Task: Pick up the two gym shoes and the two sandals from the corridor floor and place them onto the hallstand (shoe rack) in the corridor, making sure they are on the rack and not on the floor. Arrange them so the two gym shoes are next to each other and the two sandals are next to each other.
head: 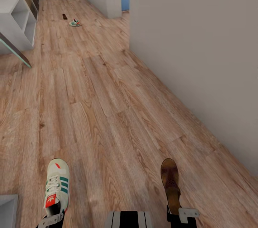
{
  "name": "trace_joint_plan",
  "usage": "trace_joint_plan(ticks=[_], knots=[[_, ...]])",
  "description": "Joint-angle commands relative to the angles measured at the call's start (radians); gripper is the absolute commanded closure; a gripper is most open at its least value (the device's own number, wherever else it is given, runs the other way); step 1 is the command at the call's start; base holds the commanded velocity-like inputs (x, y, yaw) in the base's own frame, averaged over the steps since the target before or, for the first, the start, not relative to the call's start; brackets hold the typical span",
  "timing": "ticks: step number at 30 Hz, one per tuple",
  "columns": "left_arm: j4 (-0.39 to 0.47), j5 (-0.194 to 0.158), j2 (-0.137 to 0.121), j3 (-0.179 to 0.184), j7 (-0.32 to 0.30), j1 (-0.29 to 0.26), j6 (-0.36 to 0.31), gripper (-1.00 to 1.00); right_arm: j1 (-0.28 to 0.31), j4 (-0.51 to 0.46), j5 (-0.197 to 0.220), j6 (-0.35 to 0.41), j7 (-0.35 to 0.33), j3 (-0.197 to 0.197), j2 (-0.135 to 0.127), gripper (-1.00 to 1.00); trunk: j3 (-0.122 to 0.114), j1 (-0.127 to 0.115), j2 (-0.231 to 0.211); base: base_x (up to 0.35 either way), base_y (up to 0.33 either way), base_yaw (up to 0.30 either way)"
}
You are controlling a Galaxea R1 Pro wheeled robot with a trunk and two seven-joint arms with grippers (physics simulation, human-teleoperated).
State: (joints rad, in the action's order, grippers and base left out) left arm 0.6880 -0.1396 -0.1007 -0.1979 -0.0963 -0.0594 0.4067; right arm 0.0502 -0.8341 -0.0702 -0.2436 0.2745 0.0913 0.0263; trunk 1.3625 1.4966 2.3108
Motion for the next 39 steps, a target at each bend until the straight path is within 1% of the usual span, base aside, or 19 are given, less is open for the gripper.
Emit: trace_joint_plan(ticks=[1,3,5,8,10,16,26,35,39], knots=[[-0.001,-0.01,0.0,-0.002,-0.01,0.0,0.001,1.0,0.0,0.002,-0.004,-0.001,0.008,0.002,0.0,1.0,-0.001,0.0,0.0,0.0,0.0,0.0],[-0.001,-0.009,0.001,-0.002,-0.011,0.0,0.001,1.0,0.0,0.007,-0.005,-0.006,0.008,0.002,0.0,1.0,-0.004,0.0,0.0,0.0,0.0,0.0],[-0.001,-0.005,0.001,-0.002,-0.012,0.0,0.001,1.0,0.0,0.028,-0.006,-0.031,0.007,0.002,0.0,1.0,-0.007,0.0,0.0,0.0,0.0,0.0],[-0.001,-0.005,0.0,-0.002,-0.012,0.0,0.001,1.0,0.0,0.038,-0.006,-0.045,0.006,0.003,0.0,1.0,-0.012,0.0,0.0,0.0,0.0,0.0],[0.0,-0.005,0.0,-0.002,-0.013,0.0,0.001,1.0,0.0,0.039,-0.006,-0.046,0.006,0.002,0.0,1.0,-0.015,0.0,0.0,0.0,0.0,0.0],[0.0,-0.005,-0.002,-0.002,-0.015,0.0,0.001,1.0,0.0,0.041,-0.006,-0.049,0.006,0.002,0.0,1.0,-0.006,0.023,0.042,0.0,0.0,0.0],[-0.001,-0.006,-0.001,-0.001,-0.015,0.0,0.003,1.0,0.0,0.042,-0.005,-0.049,0.007,0.002,0.0,1.0,-0.021,0.023,0.042,0.0,0.0,0.0],[-0.001,-0.01,-0.002,-0.002,-0.017,0.0,0.003,1.0,0.0,0.046,-0.005,-0.049,0.008,0.003,0.0,1.0,-0.007,0.057,0.105,0.0,0.0,0.0],[0.0,-0.012,-0.002,-0.002,-0.016,0.0,0.003,1.0,0.0,0.067,-0.005,-0.05,0.008,0.004,0.001,1.0,-0.014,0.057,0.105,0.0,0.0,0.0]])
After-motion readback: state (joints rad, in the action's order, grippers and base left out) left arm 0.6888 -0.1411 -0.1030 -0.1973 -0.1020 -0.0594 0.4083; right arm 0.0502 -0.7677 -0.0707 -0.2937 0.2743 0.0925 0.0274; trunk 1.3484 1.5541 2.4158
